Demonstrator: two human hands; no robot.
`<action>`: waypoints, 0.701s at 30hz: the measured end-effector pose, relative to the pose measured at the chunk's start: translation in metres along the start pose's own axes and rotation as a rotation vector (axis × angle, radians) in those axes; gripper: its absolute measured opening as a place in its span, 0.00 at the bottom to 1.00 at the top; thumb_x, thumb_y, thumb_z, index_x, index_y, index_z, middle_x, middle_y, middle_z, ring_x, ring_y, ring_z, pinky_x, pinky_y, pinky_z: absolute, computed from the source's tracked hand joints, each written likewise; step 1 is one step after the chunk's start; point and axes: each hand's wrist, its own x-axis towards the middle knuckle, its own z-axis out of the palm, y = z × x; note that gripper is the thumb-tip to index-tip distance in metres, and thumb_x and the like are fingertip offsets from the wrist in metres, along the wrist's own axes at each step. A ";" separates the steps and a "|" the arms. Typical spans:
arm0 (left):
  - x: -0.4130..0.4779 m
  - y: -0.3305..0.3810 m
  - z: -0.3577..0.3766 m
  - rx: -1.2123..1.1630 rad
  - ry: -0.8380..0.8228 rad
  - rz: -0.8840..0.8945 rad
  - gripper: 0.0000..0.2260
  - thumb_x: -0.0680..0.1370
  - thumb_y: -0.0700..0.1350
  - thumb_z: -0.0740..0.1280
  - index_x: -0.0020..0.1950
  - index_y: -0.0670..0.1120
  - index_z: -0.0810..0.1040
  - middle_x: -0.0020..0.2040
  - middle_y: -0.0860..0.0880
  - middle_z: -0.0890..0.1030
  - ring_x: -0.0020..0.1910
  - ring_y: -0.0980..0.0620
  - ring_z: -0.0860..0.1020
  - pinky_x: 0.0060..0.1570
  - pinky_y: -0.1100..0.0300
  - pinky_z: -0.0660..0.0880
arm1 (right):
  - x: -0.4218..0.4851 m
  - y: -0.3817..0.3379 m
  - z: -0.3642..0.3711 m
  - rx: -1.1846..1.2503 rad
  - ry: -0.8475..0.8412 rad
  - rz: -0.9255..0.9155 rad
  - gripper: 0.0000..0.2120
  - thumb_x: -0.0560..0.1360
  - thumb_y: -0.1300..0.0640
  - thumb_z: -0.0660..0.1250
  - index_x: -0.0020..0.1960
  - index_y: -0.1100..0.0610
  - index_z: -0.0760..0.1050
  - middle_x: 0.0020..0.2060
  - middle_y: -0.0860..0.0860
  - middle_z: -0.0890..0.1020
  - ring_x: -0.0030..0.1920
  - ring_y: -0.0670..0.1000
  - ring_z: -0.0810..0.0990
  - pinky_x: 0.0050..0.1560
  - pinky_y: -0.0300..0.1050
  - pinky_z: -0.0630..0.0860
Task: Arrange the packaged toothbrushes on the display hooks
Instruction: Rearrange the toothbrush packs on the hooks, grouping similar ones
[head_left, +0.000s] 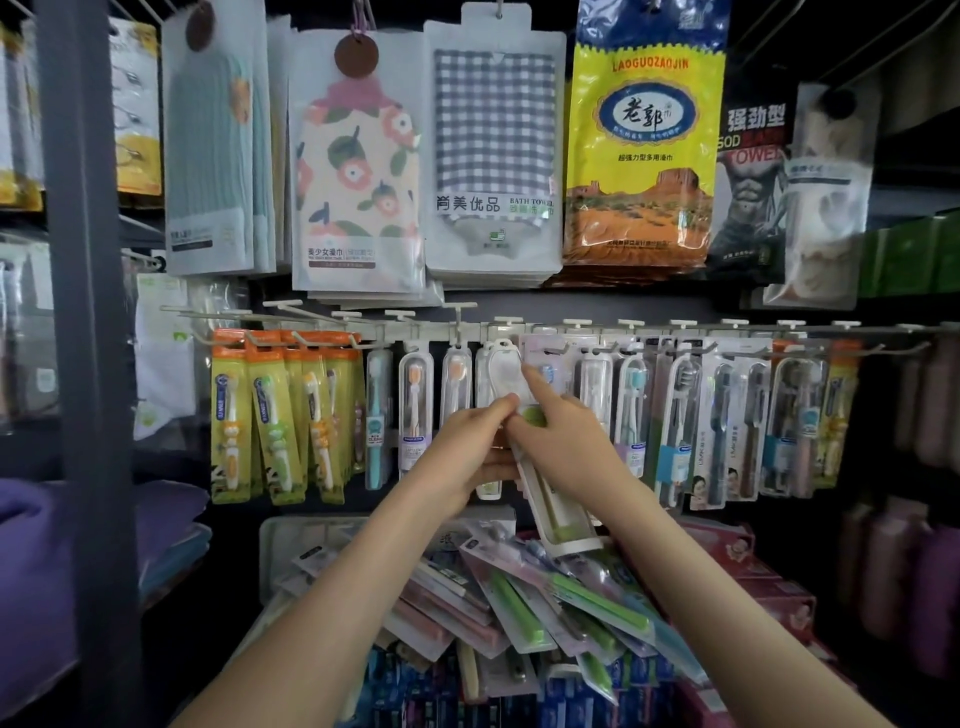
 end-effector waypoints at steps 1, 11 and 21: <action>0.001 0.001 -0.001 0.000 0.004 -0.003 0.12 0.79 0.51 0.62 0.49 0.44 0.80 0.47 0.41 0.78 0.42 0.49 0.78 0.33 0.62 0.77 | 0.002 -0.001 0.001 0.002 0.004 0.011 0.32 0.76 0.49 0.57 0.76 0.43 0.49 0.68 0.60 0.68 0.57 0.55 0.76 0.57 0.48 0.72; 0.019 -0.007 -0.011 0.234 0.189 -0.040 0.12 0.80 0.48 0.62 0.59 0.43 0.73 0.44 0.51 0.78 0.37 0.55 0.78 0.33 0.64 0.77 | 0.030 0.019 0.025 -0.207 -0.046 0.057 0.31 0.80 0.50 0.55 0.77 0.47 0.42 0.68 0.64 0.66 0.53 0.58 0.78 0.52 0.48 0.72; 0.021 -0.036 -0.051 0.864 0.392 0.180 0.12 0.81 0.46 0.58 0.64 0.48 0.71 0.53 0.51 0.76 0.30 0.56 0.74 0.29 0.63 0.69 | 0.085 0.049 0.077 -0.208 0.005 0.120 0.36 0.80 0.54 0.57 0.77 0.50 0.34 0.44 0.58 0.78 0.38 0.54 0.76 0.36 0.47 0.73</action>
